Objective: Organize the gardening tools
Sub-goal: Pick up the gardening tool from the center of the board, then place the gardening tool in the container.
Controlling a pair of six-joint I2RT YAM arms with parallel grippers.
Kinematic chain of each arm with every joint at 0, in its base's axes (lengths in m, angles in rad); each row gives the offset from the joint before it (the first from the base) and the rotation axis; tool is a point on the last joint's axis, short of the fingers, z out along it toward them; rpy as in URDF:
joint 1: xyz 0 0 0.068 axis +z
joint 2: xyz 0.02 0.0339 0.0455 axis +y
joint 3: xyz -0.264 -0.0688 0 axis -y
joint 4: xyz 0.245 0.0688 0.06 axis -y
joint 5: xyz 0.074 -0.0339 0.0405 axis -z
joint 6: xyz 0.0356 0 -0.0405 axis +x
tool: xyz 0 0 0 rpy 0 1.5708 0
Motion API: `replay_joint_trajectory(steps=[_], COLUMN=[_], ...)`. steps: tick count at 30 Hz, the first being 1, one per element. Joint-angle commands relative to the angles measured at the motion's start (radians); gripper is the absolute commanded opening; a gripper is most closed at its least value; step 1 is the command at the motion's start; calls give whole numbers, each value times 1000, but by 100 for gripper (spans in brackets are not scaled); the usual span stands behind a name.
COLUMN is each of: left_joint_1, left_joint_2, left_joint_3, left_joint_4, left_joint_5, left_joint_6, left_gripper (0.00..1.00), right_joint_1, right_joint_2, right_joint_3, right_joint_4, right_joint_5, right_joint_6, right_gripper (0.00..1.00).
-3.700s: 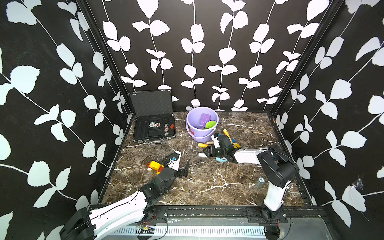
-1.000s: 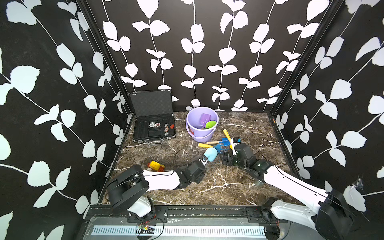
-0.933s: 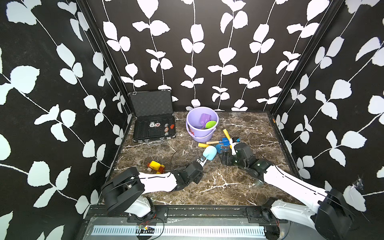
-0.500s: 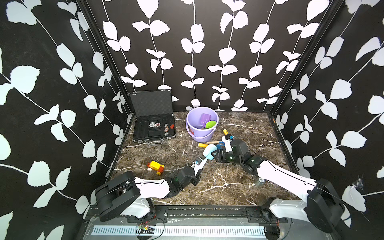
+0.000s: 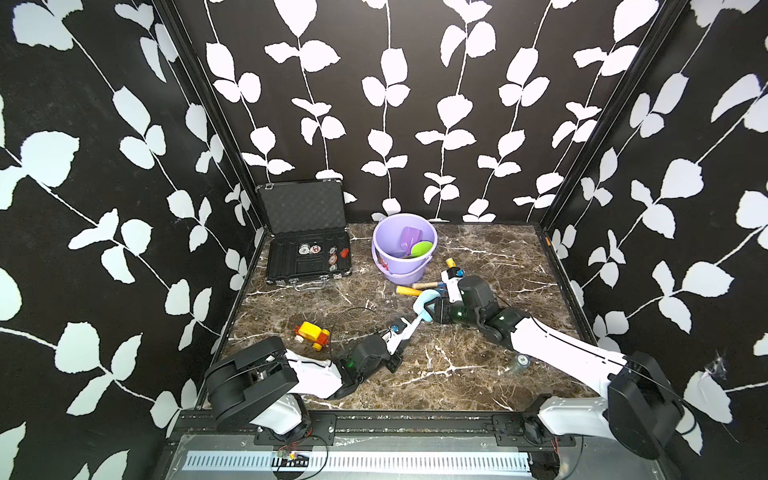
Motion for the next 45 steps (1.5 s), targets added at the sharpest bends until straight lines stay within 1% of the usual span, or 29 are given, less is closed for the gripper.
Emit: replay_joint_trajectory(steps=[1, 3, 4, 7, 9, 11, 12, 14, 17, 19, 21, 23, 29, 33, 38, 41, 45], left_joint_1=[-5, -5, -6, -4, -5, -5, -5, -4, -4, -6, -5, -4, -4, -5, -4, -5, -4], left_joint_2=[3, 5, 7, 12, 18, 23, 25, 27, 23, 11, -7, -23, -90, -144, -203, -240, -303], left_joint_3=[-24, -29, -30, -27, -27, -27, -27, -29, -35, -39, -46, -55, -88, -89, -107, -123, -129], left_joint_4=[109, 125, 128, 128, 125, 125, 127, 132, 146, 152, 150, 149, 149, 94, 60, 55, -2], left_joint_5=[28, 40, 46, 46, 32, 22, 19, 13, 5, 0, -7, -23, -87, -125, -154, -176, -207], left_joint_6=[35, 44, 46, 51, 52, 47, 47, 43, 38, 37, 35, 34, 20, 12, 7, 9, 13], left_gripper=[0, 0, 0, 0, 0, 0, 6, 28, 65, 82, 97, 99, 99, 99, 99, 99, 99], right_joint_1=[-2, -2, -2, -2, -2, -2, -2, -2, -2, -2, -2, -1, 1, 0, 3, 3, 2], right_joint_2=[-3, -2, -2, 1, 0, 1, 0, -2, -8, -18, -31, -46, -112, -151, -161, -151, -107], right_joint_3=[30, 30, 30, 34, 39, 47, 49, 53, 53, 54, 65, 80, 144, 204, 304, 348, 424], right_joint_4=[6, 8, 8, 6, -1, -21, -26, -33, -36, -43, -71, -99, -170, -190, -189, -151, -86], right_joint_5=[-6, -7, -11, -18, -20, -15, -15, -14, -11, 5, 32, 56, 151, 207, 258, 303, 346], right_joint_6=[-9, -10, -11, -15, -21, -31, -36, -46, -65, -79, -103, -130, -214, -261, -334, -376, -446], right_gripper=[38, 36, 32, 18, 12, 2, 0, 0, 0, 0, 0, 0, 0, 0, 0, 0, 0])
